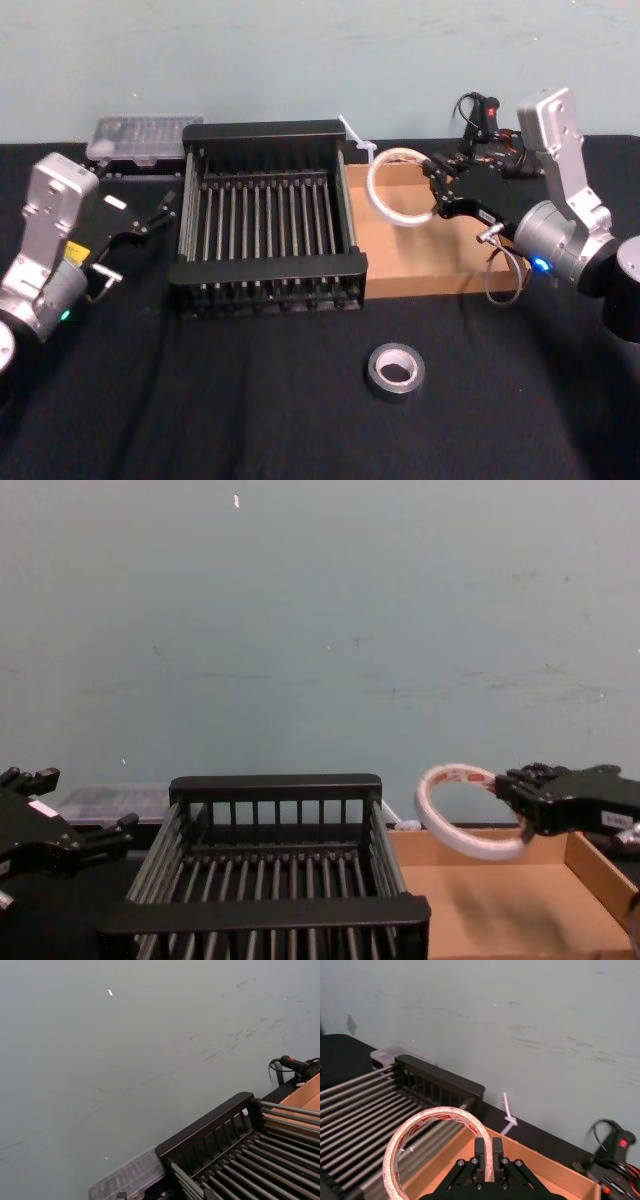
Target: Pick up the white tape and place it into the black box , Pick up the silver tape and place it into the brown box.
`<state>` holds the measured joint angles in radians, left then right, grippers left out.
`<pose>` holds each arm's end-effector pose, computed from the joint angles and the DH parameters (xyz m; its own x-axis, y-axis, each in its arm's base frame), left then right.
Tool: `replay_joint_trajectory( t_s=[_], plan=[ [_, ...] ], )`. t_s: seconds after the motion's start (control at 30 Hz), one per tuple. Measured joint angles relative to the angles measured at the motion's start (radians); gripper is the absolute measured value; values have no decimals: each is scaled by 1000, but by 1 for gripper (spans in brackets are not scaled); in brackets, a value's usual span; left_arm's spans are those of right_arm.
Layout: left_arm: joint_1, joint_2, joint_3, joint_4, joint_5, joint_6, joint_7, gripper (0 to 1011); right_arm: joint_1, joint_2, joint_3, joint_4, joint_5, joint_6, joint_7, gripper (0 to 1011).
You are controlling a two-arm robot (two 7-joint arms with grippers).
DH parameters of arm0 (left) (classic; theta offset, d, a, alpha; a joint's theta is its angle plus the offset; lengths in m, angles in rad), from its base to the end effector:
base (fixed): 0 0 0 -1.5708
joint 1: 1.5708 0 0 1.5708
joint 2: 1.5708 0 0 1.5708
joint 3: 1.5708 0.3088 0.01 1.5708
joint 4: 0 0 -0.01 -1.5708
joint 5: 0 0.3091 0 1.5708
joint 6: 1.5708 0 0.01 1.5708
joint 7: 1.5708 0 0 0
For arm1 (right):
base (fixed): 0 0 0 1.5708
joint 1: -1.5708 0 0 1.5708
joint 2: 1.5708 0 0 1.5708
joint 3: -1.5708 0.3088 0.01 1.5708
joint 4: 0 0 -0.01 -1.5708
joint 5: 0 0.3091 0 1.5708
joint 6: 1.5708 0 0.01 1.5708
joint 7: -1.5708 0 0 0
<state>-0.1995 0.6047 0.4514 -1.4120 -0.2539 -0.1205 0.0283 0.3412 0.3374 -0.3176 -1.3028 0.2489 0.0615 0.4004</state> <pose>0.3614 0.0933 -0.3175 0.2923 0.8803 0.3738 -0.9553 0.2873 0.0703 0.4202 -0.0407 -0.2895 0.5635 -0.8177 0.1175 0.8245 0.5481 -0.1403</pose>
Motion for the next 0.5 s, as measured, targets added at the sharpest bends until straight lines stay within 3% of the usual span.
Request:
replay_joint_trajectory(
  t_s=[0.5],
  plan=[
    [0, 0, 0, 0, 0, 0, 0, 1001, 26, -21, -52, -16, -16, 7, 9, 94]
  ],
)
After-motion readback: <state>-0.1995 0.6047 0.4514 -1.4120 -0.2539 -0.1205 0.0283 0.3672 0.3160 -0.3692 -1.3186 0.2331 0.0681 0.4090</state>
